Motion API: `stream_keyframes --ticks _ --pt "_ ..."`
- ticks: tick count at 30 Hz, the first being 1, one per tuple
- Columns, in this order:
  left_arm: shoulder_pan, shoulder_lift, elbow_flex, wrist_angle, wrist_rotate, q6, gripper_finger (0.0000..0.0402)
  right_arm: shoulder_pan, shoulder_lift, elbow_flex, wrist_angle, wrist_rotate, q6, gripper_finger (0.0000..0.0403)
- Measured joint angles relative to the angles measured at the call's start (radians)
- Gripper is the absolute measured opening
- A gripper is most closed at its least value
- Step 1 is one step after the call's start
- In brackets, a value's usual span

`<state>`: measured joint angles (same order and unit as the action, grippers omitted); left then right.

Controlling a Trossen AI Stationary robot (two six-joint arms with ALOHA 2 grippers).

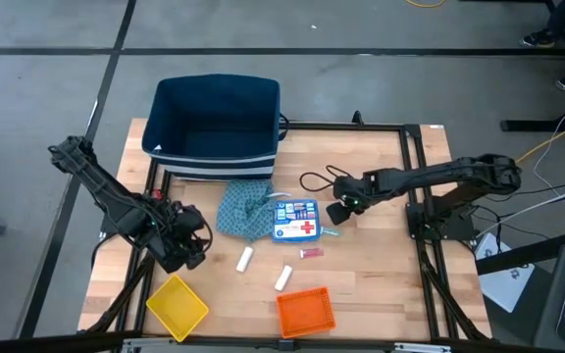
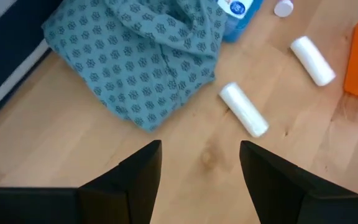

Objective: Pick & Place Medicine items
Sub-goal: Put the top blue pill bottle into the orange bin

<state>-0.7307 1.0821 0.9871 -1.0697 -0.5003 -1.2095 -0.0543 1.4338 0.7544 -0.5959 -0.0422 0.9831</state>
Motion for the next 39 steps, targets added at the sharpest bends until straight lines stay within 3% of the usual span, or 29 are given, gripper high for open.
stream_keyframes --ticks 8,14,27,32,39 --pt "0.0 0.0 0.0 -0.003 -0.005 -0.016 0.0212 -0.021 0.139 0.0 0.096 -0.07 -0.052 0.0233" --pt "-0.001 0.0 0.0 -0.003 -0.005 -0.043 0.0212 -0.021 0.17 0.005 0.099 -0.078 -0.029 0.0225" --pt "-0.001 0.0 0.0 -0.004 -0.031 -0.078 0.0212 -0.026 0.161 0.0 0.113 -0.077 -0.029 0.0111" --pt "-0.001 -0.005 0.0 0.001 -0.067 -0.101 0.0212 -0.048 0.157 0.007 0.128 -0.133 -0.033 0.0119" --pt "-0.001 -0.052 0.0 0.005 -0.15 -0.137 0.0212 -0.059 0.143 0.16 0.104 -0.187 -0.086 0.0126"
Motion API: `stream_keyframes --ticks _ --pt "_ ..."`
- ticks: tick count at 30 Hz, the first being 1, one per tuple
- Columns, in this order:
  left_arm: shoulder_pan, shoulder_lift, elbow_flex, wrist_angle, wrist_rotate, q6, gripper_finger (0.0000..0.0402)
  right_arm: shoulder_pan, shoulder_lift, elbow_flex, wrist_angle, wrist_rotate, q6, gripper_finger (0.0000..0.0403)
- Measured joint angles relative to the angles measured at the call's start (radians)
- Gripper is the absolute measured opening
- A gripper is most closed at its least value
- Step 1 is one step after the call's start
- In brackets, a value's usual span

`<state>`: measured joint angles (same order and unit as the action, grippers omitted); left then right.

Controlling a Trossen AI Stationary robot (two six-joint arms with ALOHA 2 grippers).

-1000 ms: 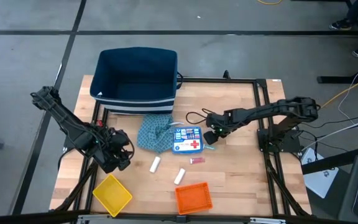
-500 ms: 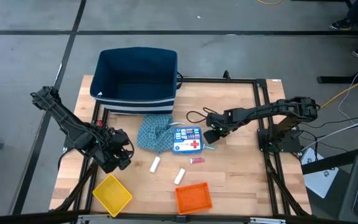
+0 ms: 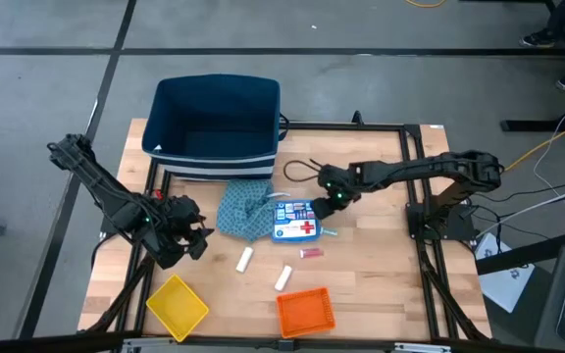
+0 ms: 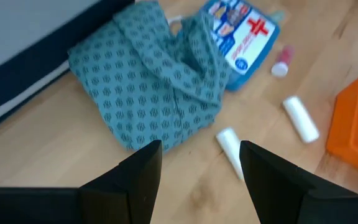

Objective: Pick & Place Medicine items
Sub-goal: Put the top blue pill bottle into the orange bin

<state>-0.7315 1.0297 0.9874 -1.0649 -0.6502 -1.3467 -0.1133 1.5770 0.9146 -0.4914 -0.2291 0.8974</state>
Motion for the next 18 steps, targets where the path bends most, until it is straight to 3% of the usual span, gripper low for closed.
stream_keyframes --ticks 12,18 --pt "0.0 -0.108 0.0 -0.005 -0.128 0.065 0.0212 0.039 -0.002 0.39 -0.133 -0.041 -0.125 0.0122" --pt "0.001 -0.163 0.0 -0.009 -0.16 0.143 0.0212 0.152 -0.003 0.513 -0.167 -0.052 -0.173 0.012"
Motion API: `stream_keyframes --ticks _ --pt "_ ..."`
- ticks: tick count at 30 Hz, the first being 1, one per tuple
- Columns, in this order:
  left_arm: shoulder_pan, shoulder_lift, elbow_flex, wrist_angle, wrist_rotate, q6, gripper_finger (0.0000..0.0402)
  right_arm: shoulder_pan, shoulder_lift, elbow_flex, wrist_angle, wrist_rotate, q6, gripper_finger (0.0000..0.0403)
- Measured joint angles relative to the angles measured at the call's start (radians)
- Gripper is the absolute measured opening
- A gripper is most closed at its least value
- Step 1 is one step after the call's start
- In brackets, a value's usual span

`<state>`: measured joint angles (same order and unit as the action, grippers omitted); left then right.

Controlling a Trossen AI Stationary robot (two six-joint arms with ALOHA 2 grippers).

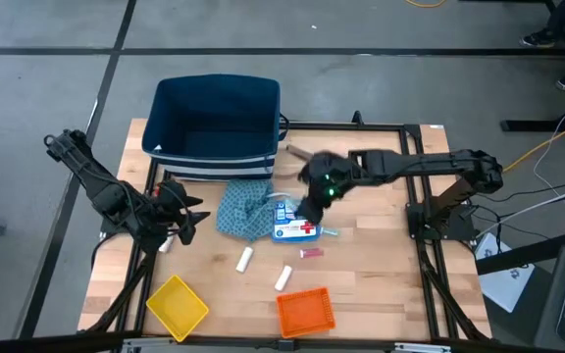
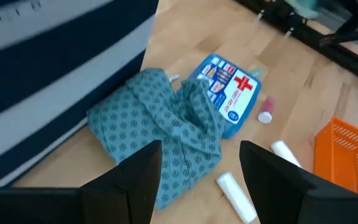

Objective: Pick & Place Medicine items
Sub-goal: Put the top blue pill bottle into the orange bin

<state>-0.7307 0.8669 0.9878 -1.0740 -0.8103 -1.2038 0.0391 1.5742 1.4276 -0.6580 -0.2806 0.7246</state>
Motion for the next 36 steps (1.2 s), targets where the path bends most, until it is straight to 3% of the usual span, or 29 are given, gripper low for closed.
stream_keyframes --ticks 7,18,36 --pt "0.0 -0.067 0.0 -0.004 -0.036 0.044 0.0212 0.183 0.007 0.009 -0.003 0.082 0.065 0.0123" --pt "0.0 -0.104 0.0 0.001 -0.041 0.057 0.0212 0.373 0.101 0.009 0.03 0.072 0.204 0.0123" --pt "0.0 -0.09 0.0 0.004 -0.026 -0.053 0.0212 0.478 0.274 0.008 0.109 0.052 -0.028 0.0123"
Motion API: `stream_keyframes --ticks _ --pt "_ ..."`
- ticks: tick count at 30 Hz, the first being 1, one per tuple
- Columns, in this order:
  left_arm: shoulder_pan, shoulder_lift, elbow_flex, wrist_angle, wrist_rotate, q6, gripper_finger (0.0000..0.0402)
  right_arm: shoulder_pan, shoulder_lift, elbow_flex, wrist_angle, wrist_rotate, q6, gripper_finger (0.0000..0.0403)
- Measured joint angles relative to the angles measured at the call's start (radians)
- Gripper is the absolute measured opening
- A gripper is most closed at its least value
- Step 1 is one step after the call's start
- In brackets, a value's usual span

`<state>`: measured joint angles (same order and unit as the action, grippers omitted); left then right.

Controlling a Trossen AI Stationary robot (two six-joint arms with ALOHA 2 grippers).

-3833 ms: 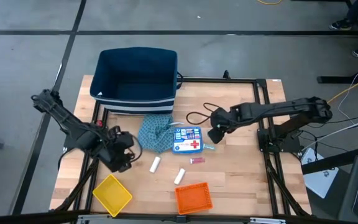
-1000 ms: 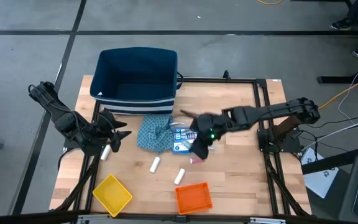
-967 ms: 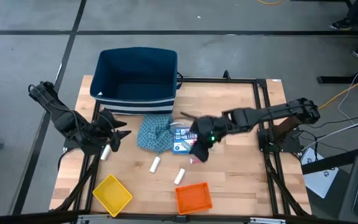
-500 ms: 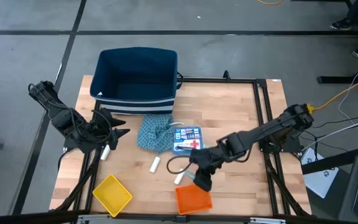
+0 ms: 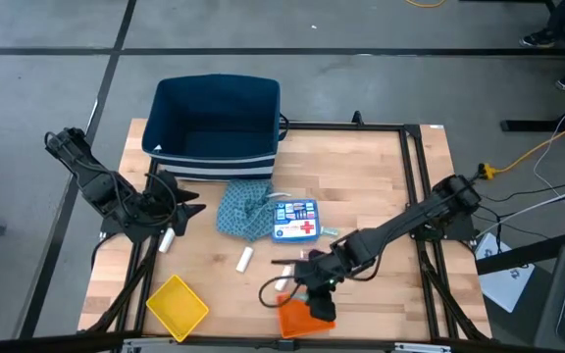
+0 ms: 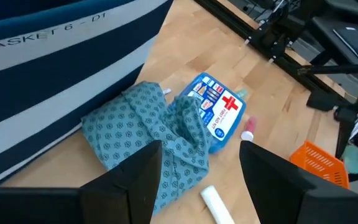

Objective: Pick & Place Medicine items
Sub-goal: Put the top blue pill bottle into the orange bin, then put the blue pill bottle into the orange bin

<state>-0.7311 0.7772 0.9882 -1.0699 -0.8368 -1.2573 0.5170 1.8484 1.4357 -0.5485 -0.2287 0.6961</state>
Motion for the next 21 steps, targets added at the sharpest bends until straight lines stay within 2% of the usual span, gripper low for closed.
stream_keyframes --ticks 8,12,16,21 --pt "0.0 0.016 0.0 0.001 0.029 -0.064 0.0212 0.036 0.107 0.0 0.094 -0.058 -0.062 0.0123" --pt "0.0 0.034 0.0 0.002 0.029 -0.114 0.0212 0.035 0.115 0.0 0.116 -0.139 -0.042 0.0126" --pt "0.0 0.048 0.0 0.028 0.033 -0.12 0.0212 0.036 0.082 0.001 0.12 -0.172 0.008 0.0144" --pt "0.0 0.051 0.0 0.028 0.072 -0.119 0.0212 0.024 0.043 0.009 0.121 -0.142 0.014 0.0181"
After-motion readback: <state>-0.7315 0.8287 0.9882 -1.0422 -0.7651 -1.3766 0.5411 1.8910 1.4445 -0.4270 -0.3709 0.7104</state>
